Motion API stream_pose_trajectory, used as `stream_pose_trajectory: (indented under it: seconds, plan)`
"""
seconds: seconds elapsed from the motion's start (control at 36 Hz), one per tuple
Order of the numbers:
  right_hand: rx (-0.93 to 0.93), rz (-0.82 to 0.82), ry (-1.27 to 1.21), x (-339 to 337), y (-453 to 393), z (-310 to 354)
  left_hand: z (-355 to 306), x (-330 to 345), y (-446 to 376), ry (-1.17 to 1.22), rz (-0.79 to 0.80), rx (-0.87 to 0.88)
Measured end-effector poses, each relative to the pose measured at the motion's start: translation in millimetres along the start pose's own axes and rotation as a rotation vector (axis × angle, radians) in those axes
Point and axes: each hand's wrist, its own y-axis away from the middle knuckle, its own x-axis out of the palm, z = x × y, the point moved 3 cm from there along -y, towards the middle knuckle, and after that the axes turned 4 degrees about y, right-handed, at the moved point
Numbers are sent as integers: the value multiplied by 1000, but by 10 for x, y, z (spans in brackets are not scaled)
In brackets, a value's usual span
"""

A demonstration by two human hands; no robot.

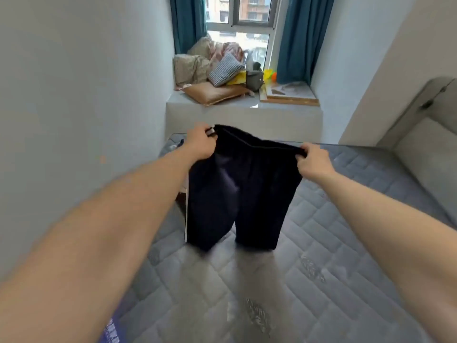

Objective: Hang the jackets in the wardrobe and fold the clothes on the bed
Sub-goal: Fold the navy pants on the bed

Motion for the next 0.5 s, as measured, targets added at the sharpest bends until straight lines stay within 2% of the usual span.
stream_pose_trajectory:
  seconds: [0.11,0.25,0.39,0.5]
  plan:
    - [-136,-302,-57,-1423,-579,744,-1441,-939,-458,24,-144,227]
    - [-287,-562,-132,-2706,-722,1309,-2613,-1807,-421,25,-289,500]
    - [-365,-659,-257,-3226,-551,1482,-3116,-2106,-227,23,-339,668]
    - [-384,-676,-356,-3115,-253,1358,-3052,-2014,-18,-39,-315,723]
